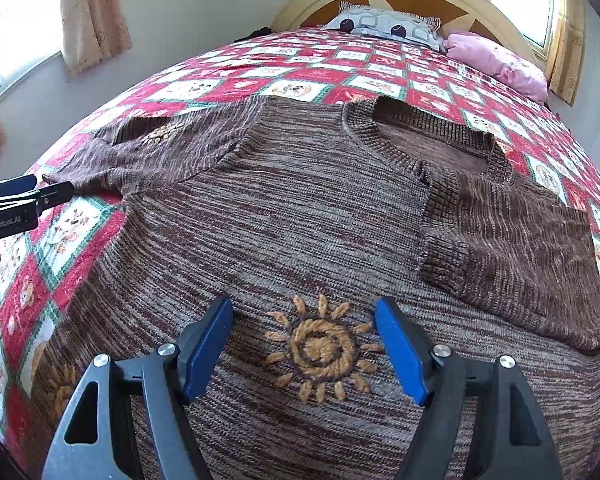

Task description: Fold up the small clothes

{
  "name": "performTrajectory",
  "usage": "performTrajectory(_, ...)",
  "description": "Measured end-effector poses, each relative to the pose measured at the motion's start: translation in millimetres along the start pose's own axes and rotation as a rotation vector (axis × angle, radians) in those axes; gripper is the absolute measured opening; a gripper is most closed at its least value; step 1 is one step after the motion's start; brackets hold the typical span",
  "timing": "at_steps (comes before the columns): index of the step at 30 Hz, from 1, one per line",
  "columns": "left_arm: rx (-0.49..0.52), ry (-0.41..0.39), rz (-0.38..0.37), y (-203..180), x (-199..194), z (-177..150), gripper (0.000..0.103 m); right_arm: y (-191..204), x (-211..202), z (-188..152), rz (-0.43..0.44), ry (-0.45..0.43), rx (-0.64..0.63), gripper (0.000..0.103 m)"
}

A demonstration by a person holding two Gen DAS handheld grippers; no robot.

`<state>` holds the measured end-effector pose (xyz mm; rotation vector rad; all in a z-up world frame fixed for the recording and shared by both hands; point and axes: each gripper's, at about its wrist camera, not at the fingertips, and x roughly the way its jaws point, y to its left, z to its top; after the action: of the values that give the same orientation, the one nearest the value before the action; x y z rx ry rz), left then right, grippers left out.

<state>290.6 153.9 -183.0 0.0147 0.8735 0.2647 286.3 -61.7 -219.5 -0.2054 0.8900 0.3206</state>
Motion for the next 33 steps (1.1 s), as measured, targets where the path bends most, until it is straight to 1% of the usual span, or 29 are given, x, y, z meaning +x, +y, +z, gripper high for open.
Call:
performTrajectory(2,-0.015,0.014,-0.001,7,4,0,0.095,-1,0,-2,0.006,-0.010,0.004,0.075)
performTrajectory(6,-0.081,0.046,-0.009,27,13,-3,0.095,1,0,-3,-0.001,-0.015,-0.003,0.075)
performTrajectory(13,-0.269,0.082,-0.050,71,23,-11,0.095,1,0,-4,-0.001,-0.022,-0.003,0.076)
performTrajectory(15,-0.346,0.087,-0.085,85,26,-13,0.094,1,-1,-5,-0.001,-0.024,-0.003,0.076)
performTrajectory(17,-0.420,0.073,-0.121,96,25,-14,0.094,0,-2,-5,-0.002,-0.027,-0.003,0.076)
performTrajectory(20,-0.508,0.054,-0.167,106,25,-14,0.091,1,-3,-7,-0.008,-0.032,-0.007,0.076)
performTrajectory(22,-0.550,0.047,-0.198,109,27,-12,0.086,1,-3,-7,-0.008,-0.033,-0.008,0.076)
performTrajectory(24,-0.575,0.041,-0.211,110,32,-8,0.083,1,-4,-8,-0.008,-0.036,-0.008,0.076)
performTrajectory(27,-0.586,0.032,-0.205,112,39,-3,0.077,0,-5,-9,-0.004,-0.040,-0.006,0.076)
performTrajectory(29,-0.595,0.026,-0.207,113,42,0,0.077,-1,-6,-10,-0.001,-0.043,-0.004,0.076)
performTrajectory(32,-0.590,0.019,-0.196,112,47,4,0.065,-2,-7,-11,0.000,-0.046,-0.003,0.076)
performTrajectory(33,-0.587,0.017,-0.194,112,49,5,0.056,-2,-7,-12,0.000,-0.047,-0.003,0.076)
